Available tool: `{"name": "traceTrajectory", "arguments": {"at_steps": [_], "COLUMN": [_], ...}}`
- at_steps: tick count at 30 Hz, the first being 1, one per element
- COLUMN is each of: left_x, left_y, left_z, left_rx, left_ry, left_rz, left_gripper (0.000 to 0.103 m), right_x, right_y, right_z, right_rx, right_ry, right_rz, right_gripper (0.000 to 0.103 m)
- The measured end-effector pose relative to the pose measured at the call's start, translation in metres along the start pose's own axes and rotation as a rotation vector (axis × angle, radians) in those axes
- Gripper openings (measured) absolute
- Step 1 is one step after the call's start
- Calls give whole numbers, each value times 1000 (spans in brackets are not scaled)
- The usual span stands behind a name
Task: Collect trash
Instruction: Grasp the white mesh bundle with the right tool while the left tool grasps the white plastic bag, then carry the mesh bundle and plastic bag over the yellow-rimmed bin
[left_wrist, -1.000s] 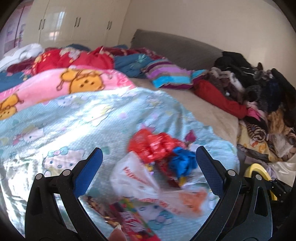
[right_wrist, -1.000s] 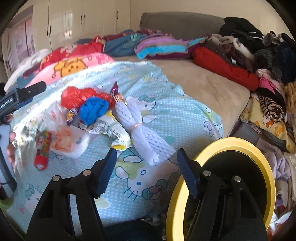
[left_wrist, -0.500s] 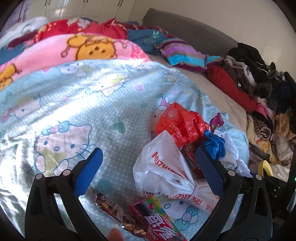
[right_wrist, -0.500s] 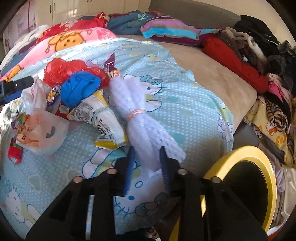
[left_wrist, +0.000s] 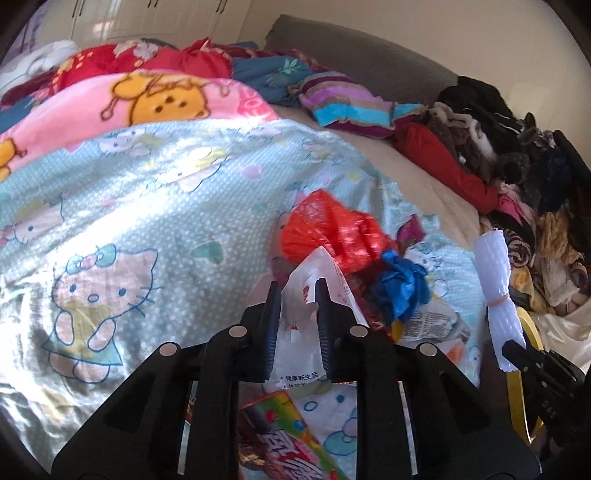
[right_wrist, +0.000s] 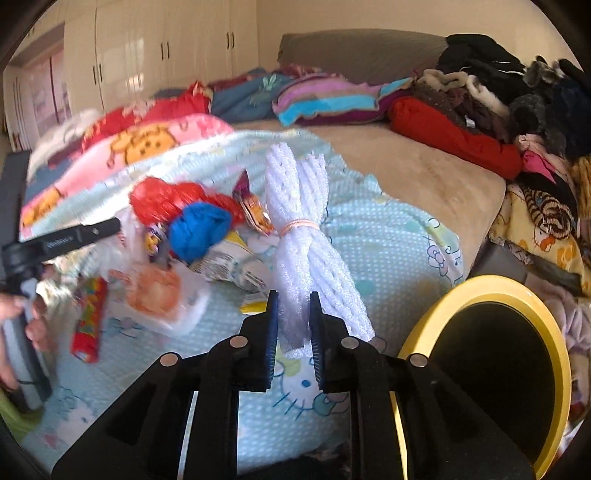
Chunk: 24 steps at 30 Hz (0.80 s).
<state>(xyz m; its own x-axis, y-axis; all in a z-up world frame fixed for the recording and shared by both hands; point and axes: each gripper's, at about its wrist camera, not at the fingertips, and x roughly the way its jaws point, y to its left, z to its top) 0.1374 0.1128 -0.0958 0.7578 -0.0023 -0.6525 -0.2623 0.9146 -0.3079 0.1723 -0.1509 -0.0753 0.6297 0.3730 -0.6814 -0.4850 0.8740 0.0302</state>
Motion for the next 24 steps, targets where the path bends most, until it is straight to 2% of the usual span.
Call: {"name": "traceTrajectory", "arguments": {"at_steps": [9, 17, 24], "left_x": [-33, -58, -71], "left_y": [-26, -42, -56], "left_z": [16, 28, 32], "left_rx": [64, 88, 99], "left_ry": [-95, -156, -179], "left_rz": [-57, -80, -120], "left_gripper": [10, 10, 10], "right_x": [-32, -52, -70], "right_y": [-4, 1, -4], "right_z": [-3, -2, 0], "right_rx": [85, 95, 110], "right_ry": [-41, -71, -99], "right_rz": [84, 114, 113], "right_gripper": [16, 16, 16]}}
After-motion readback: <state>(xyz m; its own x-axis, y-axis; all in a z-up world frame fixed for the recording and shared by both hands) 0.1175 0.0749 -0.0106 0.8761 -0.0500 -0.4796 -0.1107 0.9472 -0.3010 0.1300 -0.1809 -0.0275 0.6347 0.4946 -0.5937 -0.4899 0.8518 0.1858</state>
